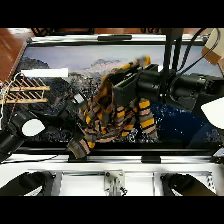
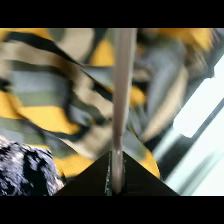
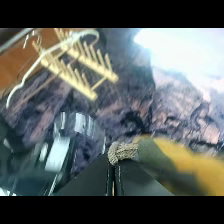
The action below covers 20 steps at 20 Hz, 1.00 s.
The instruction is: Fold the shirts.
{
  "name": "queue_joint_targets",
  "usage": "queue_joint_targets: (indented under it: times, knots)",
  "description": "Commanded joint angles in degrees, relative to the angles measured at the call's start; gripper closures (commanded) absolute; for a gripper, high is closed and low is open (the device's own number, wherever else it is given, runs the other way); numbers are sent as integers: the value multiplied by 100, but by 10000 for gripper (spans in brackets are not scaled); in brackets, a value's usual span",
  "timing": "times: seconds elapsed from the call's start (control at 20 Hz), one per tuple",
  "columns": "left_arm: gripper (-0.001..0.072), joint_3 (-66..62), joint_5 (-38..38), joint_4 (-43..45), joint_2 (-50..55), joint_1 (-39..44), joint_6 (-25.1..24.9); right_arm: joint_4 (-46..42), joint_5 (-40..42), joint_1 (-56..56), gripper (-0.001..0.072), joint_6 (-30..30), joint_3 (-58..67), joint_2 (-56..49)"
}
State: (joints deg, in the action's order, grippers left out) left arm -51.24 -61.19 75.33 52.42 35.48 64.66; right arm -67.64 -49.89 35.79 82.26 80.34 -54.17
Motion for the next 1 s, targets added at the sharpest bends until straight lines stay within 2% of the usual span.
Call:
queue_joint_targets:
  times: [0.0, 0.15, 0.25, 0.4, 0.55, 0.6, 0.7, 0.85, 0.95]
  knots:
    - [661, -2, -946, 393, -87, 361, -463, -129, 243, 2, 656, 11, 4, -7]
    - [661, -2, -1069, 905, -354, 354, -479, -417, -81, 2, 656, 260, 7, -7]
    - [661, -2, -916, 901, -459, 317, -570, -393, -245, 4, 656, 398, 7, -7]
    - [661, -2, -299, 758, -372, 310, -444, -149, -435, 4, 656, 444, 7, -7]
    - [661, -2, 304, 761, -356, 313, -181, -323, -754, 2, 654, 723, 7, -7]
    - [662, -2, 291, 756, -354, 313, -186, -505, -855, 2, 654, 901, 7, -7]
    - [661, -2, -50, 560, -354, 313, -509, -1003, -855, 2, 654, 1178, 7, -7]
    - [662, -2, -544, 575, -354, 317, -758, -1543, -389, -2, 655, 1495, 7, -20]
    - [662, -2, -599, 619, -354, 313, -772, -1528, -131, -2, 654, 1705, 7, -122]
